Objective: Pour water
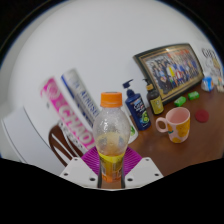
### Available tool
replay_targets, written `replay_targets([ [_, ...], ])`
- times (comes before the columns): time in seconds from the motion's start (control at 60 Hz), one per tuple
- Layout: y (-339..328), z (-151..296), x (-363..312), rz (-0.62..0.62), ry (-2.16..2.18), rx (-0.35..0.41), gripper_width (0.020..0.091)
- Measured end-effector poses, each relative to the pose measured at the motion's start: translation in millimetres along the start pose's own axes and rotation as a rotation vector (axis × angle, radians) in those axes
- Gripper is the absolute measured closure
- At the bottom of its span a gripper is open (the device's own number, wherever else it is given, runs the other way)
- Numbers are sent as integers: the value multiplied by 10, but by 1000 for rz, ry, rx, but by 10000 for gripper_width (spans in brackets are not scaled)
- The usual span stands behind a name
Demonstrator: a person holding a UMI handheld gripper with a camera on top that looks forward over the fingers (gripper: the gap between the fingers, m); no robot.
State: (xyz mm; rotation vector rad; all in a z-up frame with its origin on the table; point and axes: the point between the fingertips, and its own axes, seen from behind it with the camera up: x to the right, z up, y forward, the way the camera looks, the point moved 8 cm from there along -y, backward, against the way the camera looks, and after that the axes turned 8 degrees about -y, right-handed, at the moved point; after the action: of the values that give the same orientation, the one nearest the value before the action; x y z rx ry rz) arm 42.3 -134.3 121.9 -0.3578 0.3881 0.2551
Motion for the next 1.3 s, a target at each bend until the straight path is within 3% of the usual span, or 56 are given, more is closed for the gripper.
replay_targets([
  [0.167, 74, 740, 320, 104, 489, 106, 850],
  [0.3, 290, 1023, 587, 202, 879, 136, 849],
  [0.667, 699, 772, 1003, 311, 1538, 88, 849],
  [0.85, 660, 743, 1001, 300, 1463, 33, 851],
  [1.017, 515, 1043, 990, 267, 1114, 5, 851],
  [1.117, 387, 1390, 1114, 225, 786, 38, 850],
  [1.3, 70, 2062, 1621, 92, 204, 174, 850],
])
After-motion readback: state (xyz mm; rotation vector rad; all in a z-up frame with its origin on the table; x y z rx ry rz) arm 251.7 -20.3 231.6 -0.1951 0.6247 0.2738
